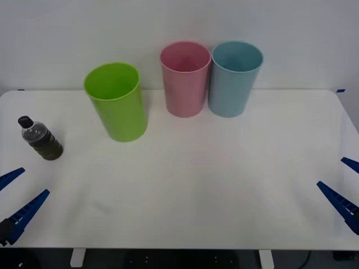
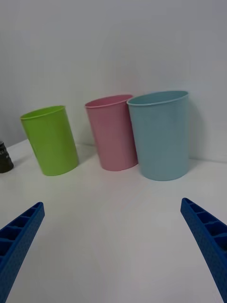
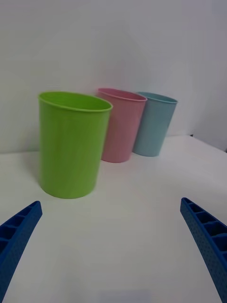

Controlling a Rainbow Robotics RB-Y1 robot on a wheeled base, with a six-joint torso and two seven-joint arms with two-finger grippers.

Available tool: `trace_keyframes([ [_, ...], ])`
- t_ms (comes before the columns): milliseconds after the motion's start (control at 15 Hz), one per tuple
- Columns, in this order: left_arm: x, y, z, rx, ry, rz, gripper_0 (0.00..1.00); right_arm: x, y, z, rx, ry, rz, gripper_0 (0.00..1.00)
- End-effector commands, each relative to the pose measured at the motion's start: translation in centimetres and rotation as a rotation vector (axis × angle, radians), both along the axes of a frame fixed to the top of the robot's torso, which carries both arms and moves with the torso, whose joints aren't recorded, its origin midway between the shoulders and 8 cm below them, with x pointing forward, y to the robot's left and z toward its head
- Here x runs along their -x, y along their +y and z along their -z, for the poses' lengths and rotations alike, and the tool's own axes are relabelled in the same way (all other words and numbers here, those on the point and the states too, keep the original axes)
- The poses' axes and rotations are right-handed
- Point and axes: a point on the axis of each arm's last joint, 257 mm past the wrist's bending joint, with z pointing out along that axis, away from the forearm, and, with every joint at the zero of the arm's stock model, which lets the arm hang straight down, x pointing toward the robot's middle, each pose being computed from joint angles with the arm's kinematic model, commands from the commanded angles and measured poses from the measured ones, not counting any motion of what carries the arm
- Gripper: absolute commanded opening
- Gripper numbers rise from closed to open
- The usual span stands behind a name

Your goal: Grasp the object on the table and drop it into the matching bin: aluminum can to the light blue bin, PET bottle to the pink bin.

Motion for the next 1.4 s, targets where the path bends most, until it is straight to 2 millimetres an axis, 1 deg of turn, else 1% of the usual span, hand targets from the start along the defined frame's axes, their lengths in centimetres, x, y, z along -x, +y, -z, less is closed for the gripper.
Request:
trace_keyframes([
  [67, 0.0, 1.5, 0.7, -0.001, 0.023, -0.063, 1.00, 0.0, 0.0, 0.0, 0.000, 0.000, 0.000, 1.00],
  [333, -0.5, 4.6, 2.3, -0.004, 0.070, -0.201, 1.00, 0.0, 0.0, 0.0, 0.000, 0.000, 0.000, 1.00],
  [667, -0.4, 8.0, 4.5, -0.027, 0.131, -0.344, 1.00, 0.0, 0.0, 0.0, 0.000, 0.000, 0.000, 1.00],
  [800, -1.1, 9.1, 5.3, -0.064, 0.148, -0.394, 1.00, 0.0, 0.0, 0.0, 0.000, 0.000, 0.000, 1.00],
  [933, -2.6, 9.2, 5.8, -0.052, 0.155, -0.429, 1.00, 0.0, 0.0, 0.0, 0.000, 0.000, 0.000, 1.00],
  [1067, -4.1, 8.9, 6.6, -0.028, 0.160, -0.430, 1.00, 0.0, 0.0, 0.0, 0.000, 0.000, 0.000, 1.00],
  [1400, -7.9, 9.0, 7.9, 0.024, 0.164, -0.433, 1.00, 0.0, 0.0, 0.0, 0.000, 0.000, 0.000, 1.00],
])
